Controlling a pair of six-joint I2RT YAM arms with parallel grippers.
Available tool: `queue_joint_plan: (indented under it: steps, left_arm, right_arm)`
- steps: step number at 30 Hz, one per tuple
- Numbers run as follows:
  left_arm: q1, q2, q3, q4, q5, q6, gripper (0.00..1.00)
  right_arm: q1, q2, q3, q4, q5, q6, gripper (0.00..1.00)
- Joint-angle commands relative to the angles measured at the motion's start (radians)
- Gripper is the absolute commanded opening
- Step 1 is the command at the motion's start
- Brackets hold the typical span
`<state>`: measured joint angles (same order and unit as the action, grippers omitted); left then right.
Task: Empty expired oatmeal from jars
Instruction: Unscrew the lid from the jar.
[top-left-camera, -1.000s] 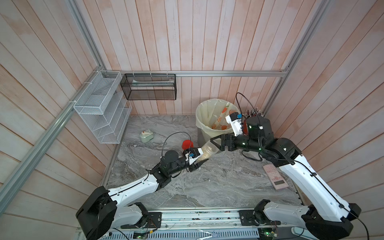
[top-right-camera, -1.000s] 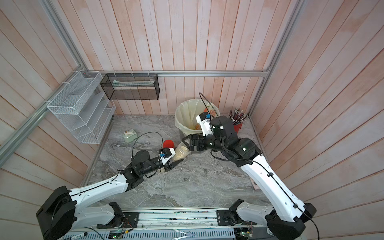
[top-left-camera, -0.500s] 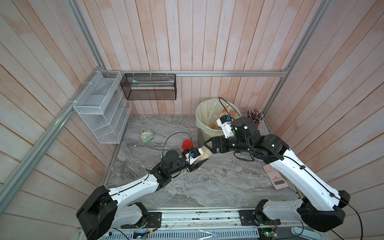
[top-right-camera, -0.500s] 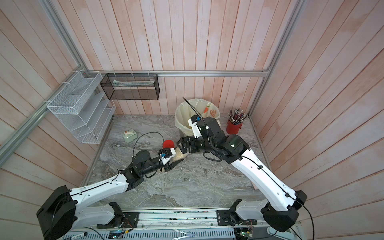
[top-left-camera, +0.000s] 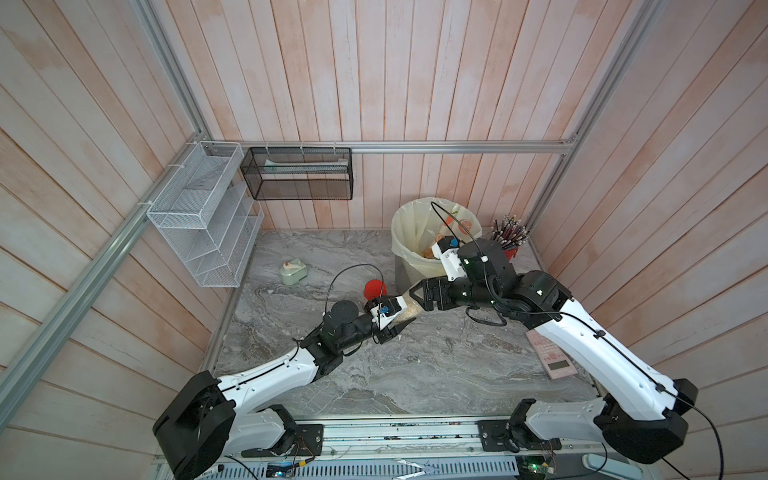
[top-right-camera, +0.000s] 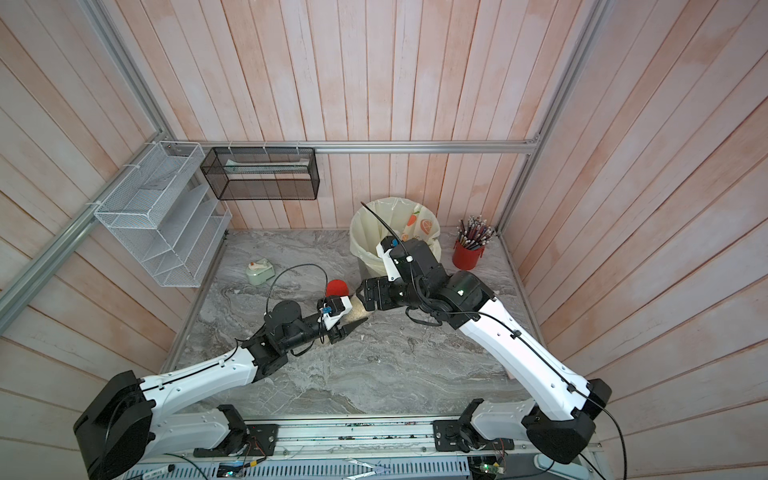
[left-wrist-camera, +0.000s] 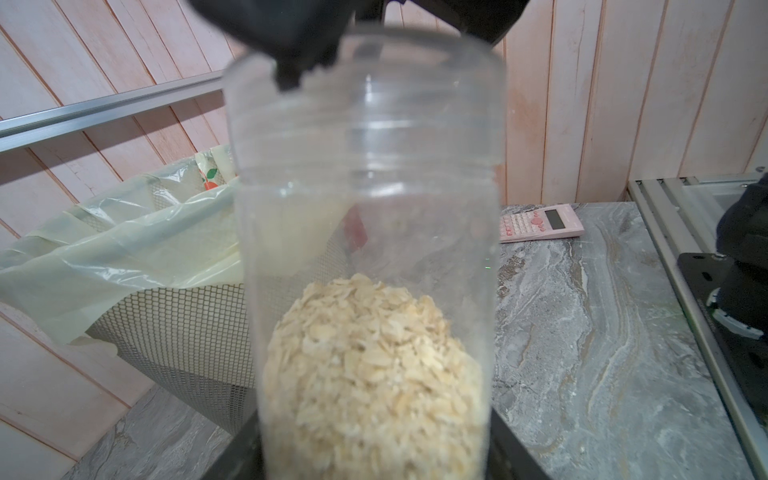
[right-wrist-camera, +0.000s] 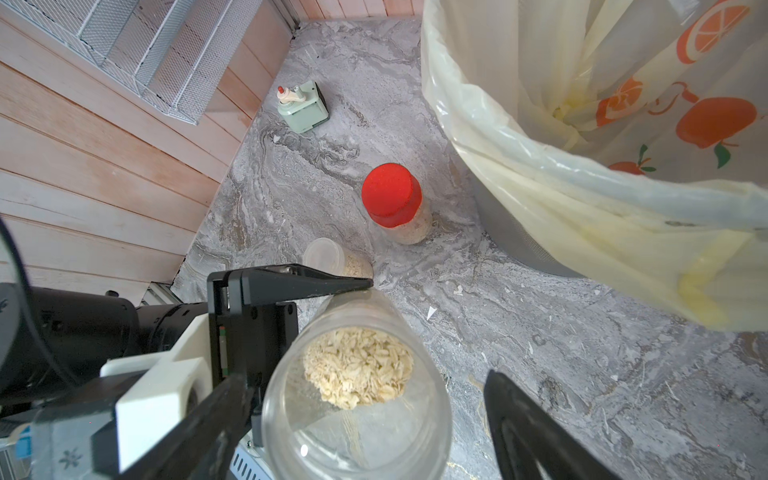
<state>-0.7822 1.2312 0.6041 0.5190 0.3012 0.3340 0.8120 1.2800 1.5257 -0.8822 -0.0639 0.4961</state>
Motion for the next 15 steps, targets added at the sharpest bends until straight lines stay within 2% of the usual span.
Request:
queue_joint_plan:
  steps: [1,15]
  left_arm:
    - [-0.005,0.001,0.026,0.032,-0.012,0.008,0.02]
    - [-0.004,0.002,0.023,0.031,-0.009,0.005,0.02]
  right_arm:
    - [0.006,-0.001,-0.013,-0.002,0.017,-0.004,0.89]
    - [0.007,0.015,-0.016,0.0,0.011,-0.028,0.81]
